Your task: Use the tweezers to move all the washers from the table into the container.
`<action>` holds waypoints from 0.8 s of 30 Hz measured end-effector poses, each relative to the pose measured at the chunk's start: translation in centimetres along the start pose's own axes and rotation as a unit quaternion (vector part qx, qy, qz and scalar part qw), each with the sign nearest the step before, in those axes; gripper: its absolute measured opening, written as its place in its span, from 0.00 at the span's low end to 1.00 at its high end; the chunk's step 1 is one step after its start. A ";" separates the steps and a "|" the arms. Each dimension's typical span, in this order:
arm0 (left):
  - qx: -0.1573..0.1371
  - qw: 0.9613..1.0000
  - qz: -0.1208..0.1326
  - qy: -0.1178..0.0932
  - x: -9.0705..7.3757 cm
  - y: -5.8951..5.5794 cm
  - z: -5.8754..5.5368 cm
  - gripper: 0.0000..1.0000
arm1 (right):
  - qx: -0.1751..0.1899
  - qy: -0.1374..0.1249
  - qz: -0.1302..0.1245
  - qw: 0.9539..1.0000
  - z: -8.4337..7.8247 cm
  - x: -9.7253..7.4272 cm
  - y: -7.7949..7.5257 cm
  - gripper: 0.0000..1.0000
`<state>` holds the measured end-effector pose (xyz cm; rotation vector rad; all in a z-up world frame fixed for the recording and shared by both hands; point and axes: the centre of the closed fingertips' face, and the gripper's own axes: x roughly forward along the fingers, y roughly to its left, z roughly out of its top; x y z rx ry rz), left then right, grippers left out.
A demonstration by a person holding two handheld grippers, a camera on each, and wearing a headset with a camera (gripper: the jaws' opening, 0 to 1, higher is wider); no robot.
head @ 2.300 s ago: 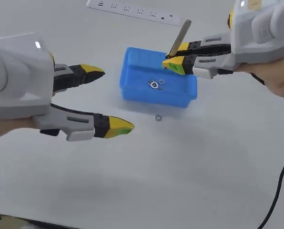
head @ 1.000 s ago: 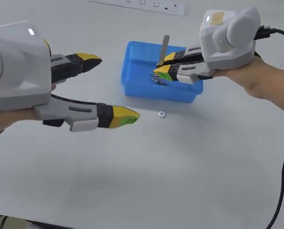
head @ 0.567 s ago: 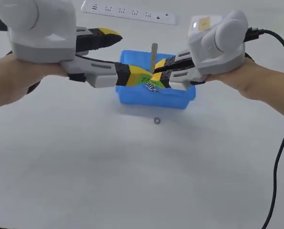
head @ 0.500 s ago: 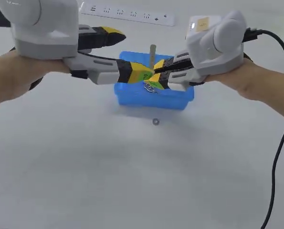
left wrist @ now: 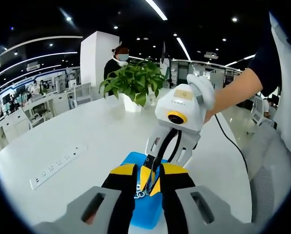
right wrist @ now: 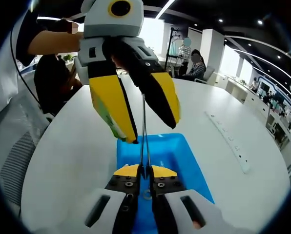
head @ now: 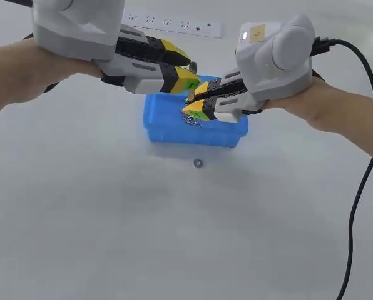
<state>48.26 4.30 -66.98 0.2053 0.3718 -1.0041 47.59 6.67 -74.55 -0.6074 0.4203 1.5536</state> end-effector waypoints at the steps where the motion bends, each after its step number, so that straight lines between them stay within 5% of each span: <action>1: 0.003 1.000 -0.002 0.003 0.1 -0.2 0.0 0.16 | 0.001 0.000 0.001 1.000 0.0 0.0 0.0 0.08; 11: 0.018 0.999 -0.026 0.009 0.5 -1.0 -0.4 0.08 | -0.004 0.008 0.006 1.000 -0.3 0.0 0.2 0.08; 24: 0.034 0.999 -0.023 -0.021 0.6 -0.6 0.4 0.05 | 0.000 -0.007 0.006 1.000 0.7 -0.2 0.1 0.09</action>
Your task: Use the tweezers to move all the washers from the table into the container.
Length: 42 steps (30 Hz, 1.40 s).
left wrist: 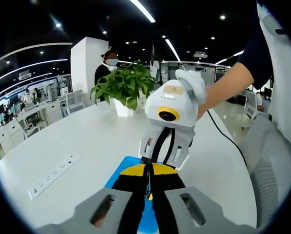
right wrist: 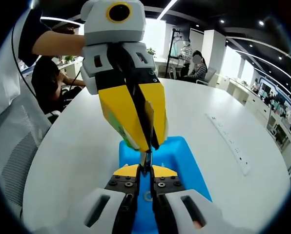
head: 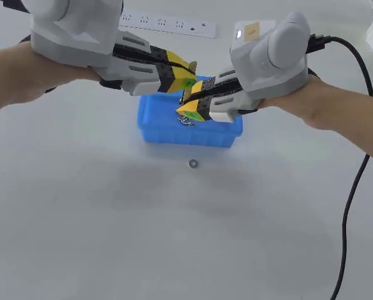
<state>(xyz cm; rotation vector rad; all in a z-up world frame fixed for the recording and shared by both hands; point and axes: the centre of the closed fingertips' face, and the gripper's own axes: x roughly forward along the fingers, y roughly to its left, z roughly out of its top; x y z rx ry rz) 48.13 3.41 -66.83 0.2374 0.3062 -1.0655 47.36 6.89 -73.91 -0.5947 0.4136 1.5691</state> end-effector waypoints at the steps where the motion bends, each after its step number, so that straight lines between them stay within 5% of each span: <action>1: 0.002 1.000 0.002 -0.001 0.0 0.0 0.1 0.05 | -0.001 -0.001 0.000 1.000 0.1 0.0 0.0 0.09; 11: 0.007 1.000 0.006 -0.006 -0.3 -0.1 0.6 0.05 | 0.008 0.003 -0.010 1.000 0.4 -0.2 0.0 0.12; 24: 0.012 1.000 0.005 -0.014 -1.0 -0.6 1.5 0.05 | 0.031 0.003 -0.020 0.999 0.2 -0.8 0.3 0.32; 29: 0.014 1.000 0.007 -0.017 -1.3 -0.8 1.8 0.05 | 0.033 -0.018 -0.020 0.999 0.7 -1.6 1.0 0.41; 35: 0.011 1.000 0.000 -0.018 -1.5 -1.8 2.1 0.05 | 0.034 -0.029 -0.045 0.998 1.0 -3.1 1.6 0.57; 42: 0.005 1.000 -0.001 -0.024 -2.0 -3.4 2.0 0.05 | 0.047 -0.029 -0.054 0.997 -0.3 -4.6 3.8 0.64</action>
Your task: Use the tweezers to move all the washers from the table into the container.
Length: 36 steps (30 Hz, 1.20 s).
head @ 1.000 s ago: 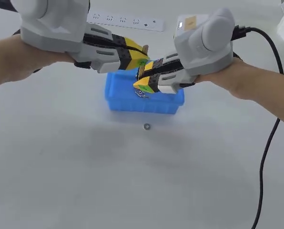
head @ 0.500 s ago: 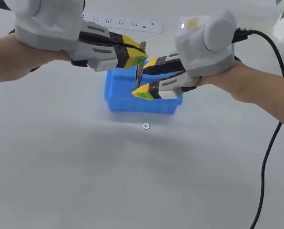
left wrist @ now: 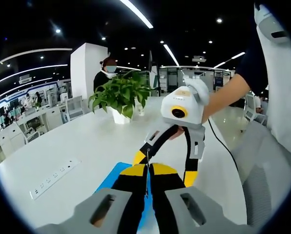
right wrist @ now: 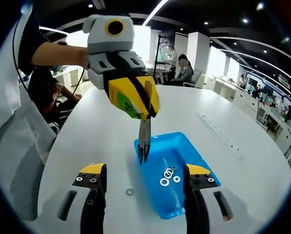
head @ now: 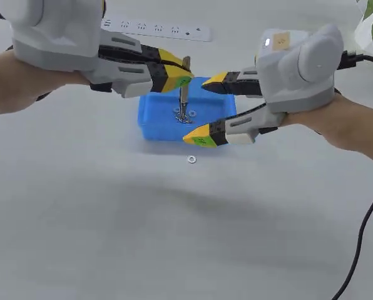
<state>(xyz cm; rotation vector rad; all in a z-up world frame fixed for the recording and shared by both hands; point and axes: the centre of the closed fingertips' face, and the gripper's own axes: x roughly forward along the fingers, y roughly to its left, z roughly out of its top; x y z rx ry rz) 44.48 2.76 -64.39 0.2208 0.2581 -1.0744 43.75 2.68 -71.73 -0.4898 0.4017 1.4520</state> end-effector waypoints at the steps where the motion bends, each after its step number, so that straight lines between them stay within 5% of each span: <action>1: -0.002 1.000 0.000 0.000 -0.1 -0.2 -0.1 0.05 | 0.006 -0.004 -0.002 1.000 -0.2 -0.3 0.3 0.65; 11: -0.015 1.000 -0.007 -0.001 0.1 -2.8 -0.4 0.06 | 0.032 -0.015 -0.039 0.999 -1.7 -2.5 2.3 0.83; 22: -0.020 1.000 -0.009 -0.008 0.8 -5.4 -1.2 0.05 | 0.071 -0.022 -0.051 0.996 -3.8 -4.2 4.5 0.88; 36: -0.027 0.999 -0.012 -0.012 1.5 -6.1 -2.7 0.05 | 0.095 -0.020 -0.044 0.994 -5.7 -5.2 6.2 0.89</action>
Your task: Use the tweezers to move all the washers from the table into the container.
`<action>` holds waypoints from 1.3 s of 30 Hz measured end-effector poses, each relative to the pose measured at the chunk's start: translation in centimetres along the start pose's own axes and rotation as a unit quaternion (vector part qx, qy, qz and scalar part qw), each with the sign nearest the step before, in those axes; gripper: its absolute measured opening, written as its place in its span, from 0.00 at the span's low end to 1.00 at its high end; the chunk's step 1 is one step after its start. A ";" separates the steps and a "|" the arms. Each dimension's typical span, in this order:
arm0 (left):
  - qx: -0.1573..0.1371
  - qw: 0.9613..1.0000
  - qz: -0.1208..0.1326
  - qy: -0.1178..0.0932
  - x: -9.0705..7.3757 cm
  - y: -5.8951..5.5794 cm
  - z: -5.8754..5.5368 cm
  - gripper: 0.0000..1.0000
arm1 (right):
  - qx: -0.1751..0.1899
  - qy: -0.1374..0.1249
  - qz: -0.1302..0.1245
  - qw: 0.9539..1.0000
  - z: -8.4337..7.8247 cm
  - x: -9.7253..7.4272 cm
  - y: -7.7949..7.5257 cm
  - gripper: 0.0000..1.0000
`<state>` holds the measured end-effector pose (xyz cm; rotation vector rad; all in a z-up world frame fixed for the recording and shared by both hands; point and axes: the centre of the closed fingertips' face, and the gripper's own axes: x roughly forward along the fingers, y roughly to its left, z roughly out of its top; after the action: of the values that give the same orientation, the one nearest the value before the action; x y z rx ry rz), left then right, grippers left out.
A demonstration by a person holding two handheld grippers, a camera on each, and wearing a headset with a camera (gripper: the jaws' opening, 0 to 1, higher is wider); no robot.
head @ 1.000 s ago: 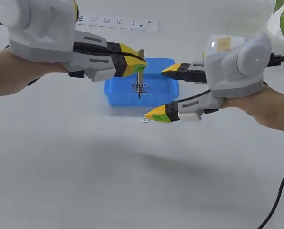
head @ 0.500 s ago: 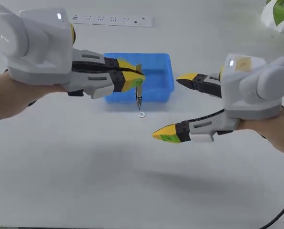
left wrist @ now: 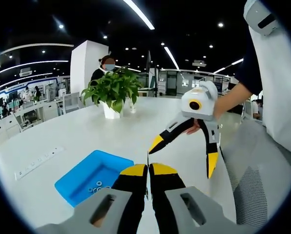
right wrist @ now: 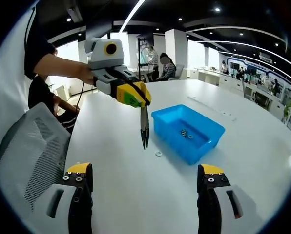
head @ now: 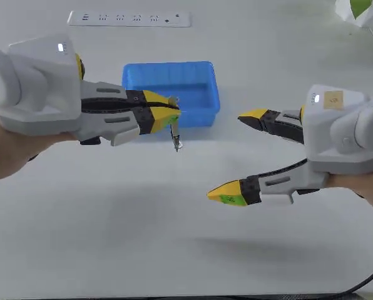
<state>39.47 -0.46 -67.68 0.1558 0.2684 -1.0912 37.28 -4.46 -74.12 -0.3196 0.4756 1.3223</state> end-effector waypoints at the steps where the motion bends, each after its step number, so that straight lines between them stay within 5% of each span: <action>1: -0.001 1.000 0.001 0.000 0.1 0.2 -0.1 0.05 | -0.001 0.002 0.000 1.000 -0.2 0.0 0.1 0.89; 9: -0.003 1.000 0.007 0.001 0.7 1.0 -0.5 0.05 | 0.003 0.030 0.008 1.000 -2.6 0.1 0.8 0.91; 20: 0.012 1.000 0.009 0.001 0.9 1.9 -1.5 0.06 | 0.002 0.031 0.019 0.999 -2.4 0.8 1.5 1.00; 39: 0.011 1.000 0.003 0.013 2.0 2.7 -2.9 0.06 | 0.025 0.031 0.016 0.999 -3.2 0.4 1.3 0.98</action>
<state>42.32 -0.18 -71.01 0.1904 0.2788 -1.0865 35.62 -5.37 -76.99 -0.3123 0.5673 1.3317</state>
